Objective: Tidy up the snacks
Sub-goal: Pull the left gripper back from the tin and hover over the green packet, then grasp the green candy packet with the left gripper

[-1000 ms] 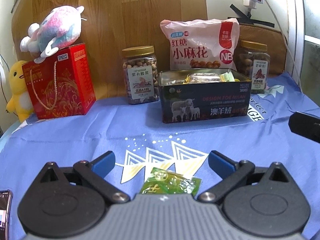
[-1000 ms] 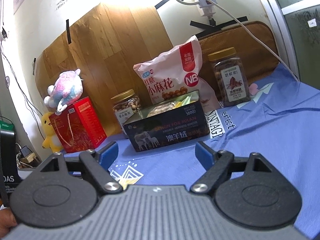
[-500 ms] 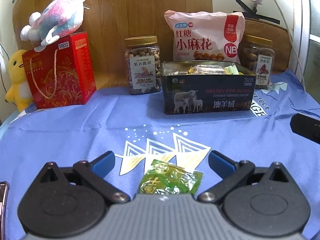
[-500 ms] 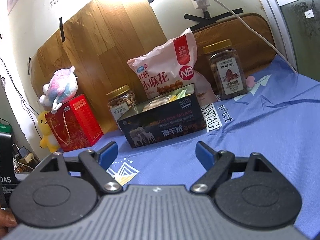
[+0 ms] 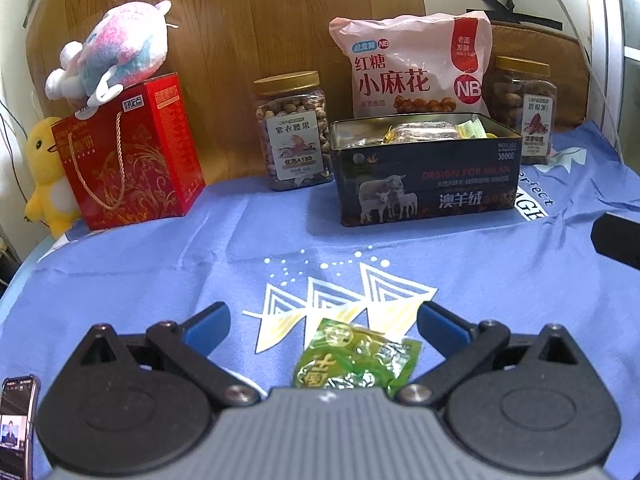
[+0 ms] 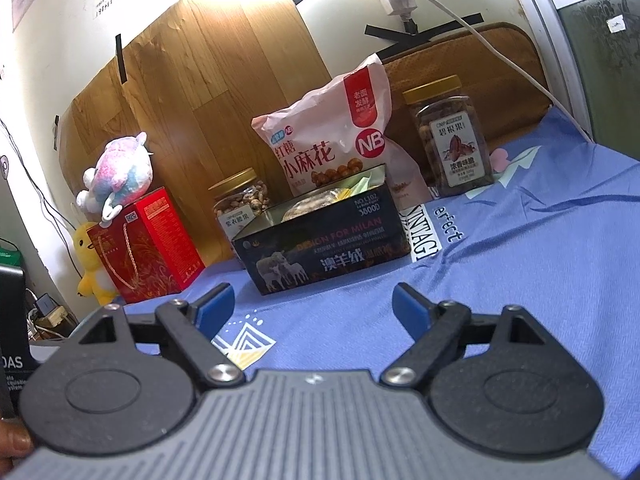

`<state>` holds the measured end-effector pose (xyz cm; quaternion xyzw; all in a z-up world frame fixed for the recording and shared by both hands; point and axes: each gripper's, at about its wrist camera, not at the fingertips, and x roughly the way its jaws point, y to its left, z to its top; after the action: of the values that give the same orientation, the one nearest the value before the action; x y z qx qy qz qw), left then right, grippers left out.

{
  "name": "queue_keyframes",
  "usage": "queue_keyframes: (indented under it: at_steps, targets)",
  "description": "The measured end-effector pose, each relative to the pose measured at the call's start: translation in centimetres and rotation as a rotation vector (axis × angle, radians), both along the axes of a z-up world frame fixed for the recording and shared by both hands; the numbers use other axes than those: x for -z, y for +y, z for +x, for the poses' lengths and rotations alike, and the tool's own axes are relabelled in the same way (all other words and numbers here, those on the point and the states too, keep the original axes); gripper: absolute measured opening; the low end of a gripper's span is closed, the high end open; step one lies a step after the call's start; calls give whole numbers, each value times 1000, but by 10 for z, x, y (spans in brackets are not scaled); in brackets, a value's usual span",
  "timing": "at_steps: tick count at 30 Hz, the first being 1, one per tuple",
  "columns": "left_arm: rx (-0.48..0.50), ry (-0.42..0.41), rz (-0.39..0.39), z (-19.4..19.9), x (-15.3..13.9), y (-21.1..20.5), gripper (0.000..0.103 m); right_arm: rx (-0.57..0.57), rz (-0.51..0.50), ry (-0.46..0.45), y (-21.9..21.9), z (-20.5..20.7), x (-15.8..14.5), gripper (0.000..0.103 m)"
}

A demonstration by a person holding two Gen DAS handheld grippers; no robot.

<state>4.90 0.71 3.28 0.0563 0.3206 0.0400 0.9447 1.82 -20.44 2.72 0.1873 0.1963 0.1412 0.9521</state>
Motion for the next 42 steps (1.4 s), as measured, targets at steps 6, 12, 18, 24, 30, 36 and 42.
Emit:
queue_keyframes:
  at_steps: [6, 12, 18, 24, 30, 36, 42]
  targets:
    - [3, 1, 3, -1, 0, 0, 103, 1, -2, -5, 0, -1, 0, 88]
    - [2, 1, 4, -2, 0, 0, 103, -2, -9, -19, 0, -2, 0, 89]
    - [2, 0, 5, -3, 0, 0, 103, -4, -9, -20, 0, -2, 0, 89]
    - [2, 1, 4, -3, 0, 1, 103, -7, -15, -21, 3, -3, -1, 90]
    - [3, 0, -4, -5, -2, 6, 103, -11, -23, -25, 5, -3, -2, 90]
    - [-2, 1, -17, -4, -1, 13, 103, -21, -41, -28, 10, -3, -3, 90]
    - [-29, -29, -76, -7, -9, 46, 103, -71, -59, -4, 17, 1, 0, 90]
